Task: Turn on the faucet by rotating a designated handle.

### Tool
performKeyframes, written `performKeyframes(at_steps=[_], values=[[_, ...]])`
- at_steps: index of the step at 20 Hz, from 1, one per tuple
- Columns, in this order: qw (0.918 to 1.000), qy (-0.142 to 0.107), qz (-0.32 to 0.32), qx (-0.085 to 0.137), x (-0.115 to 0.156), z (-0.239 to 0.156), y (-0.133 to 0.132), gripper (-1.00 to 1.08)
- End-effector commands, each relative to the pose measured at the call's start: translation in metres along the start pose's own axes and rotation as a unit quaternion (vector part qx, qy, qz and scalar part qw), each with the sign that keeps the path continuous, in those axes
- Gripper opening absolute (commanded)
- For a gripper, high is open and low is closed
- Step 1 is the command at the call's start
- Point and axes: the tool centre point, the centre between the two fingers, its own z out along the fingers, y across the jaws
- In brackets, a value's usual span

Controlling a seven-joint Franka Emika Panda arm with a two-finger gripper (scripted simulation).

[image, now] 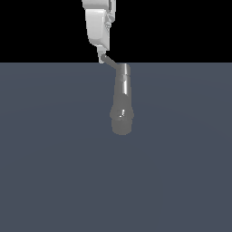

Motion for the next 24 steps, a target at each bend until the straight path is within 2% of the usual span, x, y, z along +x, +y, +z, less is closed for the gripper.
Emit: performKeyframes(at_steps=[1,9,11,24], values=[[1.0000,0.001,0.003,-0.006,0.011,0.001,0.010,-1.00],[1.0000,0.001,0.001,-0.008,0.029,-0.008,0.033,-1.00],[1.0000,0.000,-0.003,-0.006,0.022,-0.008,0.029,-1.00],[1.0000,0.001,0.000,-0.008,0.116,-0.010,0.034,-1.00]])
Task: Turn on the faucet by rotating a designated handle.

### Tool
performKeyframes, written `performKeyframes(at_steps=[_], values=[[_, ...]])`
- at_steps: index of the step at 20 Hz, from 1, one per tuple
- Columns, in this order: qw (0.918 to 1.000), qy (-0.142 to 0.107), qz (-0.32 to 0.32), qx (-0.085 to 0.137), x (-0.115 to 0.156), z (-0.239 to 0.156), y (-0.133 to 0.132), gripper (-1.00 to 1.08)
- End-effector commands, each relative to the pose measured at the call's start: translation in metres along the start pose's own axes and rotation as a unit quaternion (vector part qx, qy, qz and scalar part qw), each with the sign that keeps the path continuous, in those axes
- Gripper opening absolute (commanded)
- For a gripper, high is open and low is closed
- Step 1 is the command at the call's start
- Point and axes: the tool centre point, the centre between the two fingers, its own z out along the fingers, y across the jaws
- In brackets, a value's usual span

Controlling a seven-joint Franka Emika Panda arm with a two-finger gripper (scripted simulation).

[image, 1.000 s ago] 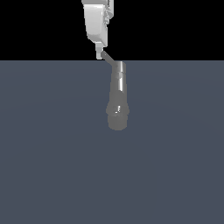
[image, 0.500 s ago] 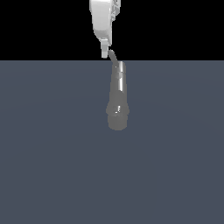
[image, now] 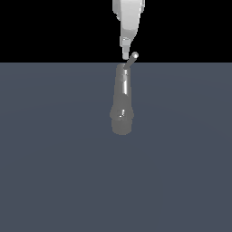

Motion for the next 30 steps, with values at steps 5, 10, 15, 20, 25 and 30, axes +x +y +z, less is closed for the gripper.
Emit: performKeyframes(at_steps=[5,10,15,20,25,30], values=[[1.0000,0.000,0.003,-0.001,0.016,0.004,-0.006,-1.00],[1.0000,0.000,0.007,-0.001,0.035,0.008,-0.017,-1.00],[0.9999,0.001,0.010,-0.002,0.053,0.013,-0.026,-1.00],[0.9999,0.001,0.014,-0.002,0.071,0.017,-0.036,-1.00],[0.9998,0.002,0.017,-0.003,0.088,0.022,-0.045,-1.00],[0.9998,0.002,0.020,-0.003,0.101,0.025,-0.052,-1.00]])
